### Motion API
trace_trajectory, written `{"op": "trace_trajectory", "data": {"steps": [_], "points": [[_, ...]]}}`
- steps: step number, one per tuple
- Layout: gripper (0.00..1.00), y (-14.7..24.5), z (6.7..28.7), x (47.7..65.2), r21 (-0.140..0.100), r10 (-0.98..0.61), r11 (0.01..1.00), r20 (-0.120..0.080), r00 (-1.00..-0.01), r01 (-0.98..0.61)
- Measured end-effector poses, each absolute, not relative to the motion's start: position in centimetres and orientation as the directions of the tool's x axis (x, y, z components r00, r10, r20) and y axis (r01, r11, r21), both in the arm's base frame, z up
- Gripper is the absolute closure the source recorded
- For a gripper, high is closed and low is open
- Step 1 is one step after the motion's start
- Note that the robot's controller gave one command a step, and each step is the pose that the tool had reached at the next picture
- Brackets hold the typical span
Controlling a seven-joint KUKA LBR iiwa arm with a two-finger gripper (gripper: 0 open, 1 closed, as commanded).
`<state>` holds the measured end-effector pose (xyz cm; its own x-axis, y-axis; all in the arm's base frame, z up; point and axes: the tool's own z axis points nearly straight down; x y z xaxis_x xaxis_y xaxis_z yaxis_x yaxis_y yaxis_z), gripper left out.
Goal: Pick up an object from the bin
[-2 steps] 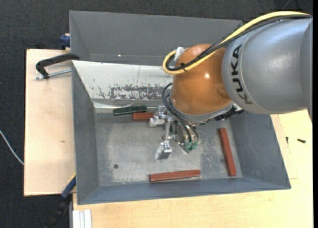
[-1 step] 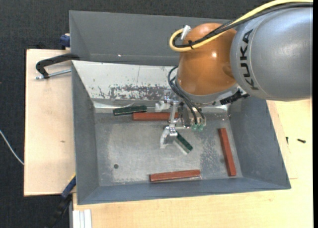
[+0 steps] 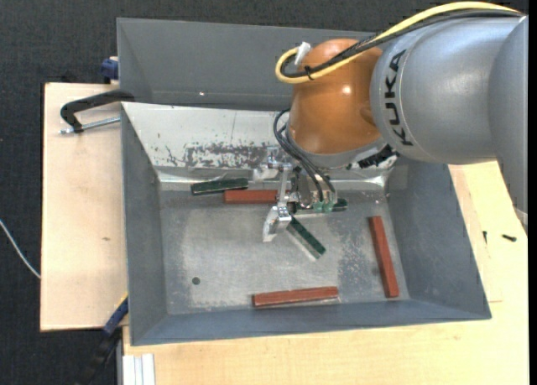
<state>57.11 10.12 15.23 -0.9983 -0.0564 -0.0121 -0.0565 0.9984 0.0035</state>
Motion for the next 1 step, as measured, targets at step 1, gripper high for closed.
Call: {"op": "trace_trajectory", "data": {"steps": [1], "points": [[0.0, 5.14, 12.13, 54.91, 0.002, -0.065, 0.998, -0.001, -0.998, -0.065]]}}
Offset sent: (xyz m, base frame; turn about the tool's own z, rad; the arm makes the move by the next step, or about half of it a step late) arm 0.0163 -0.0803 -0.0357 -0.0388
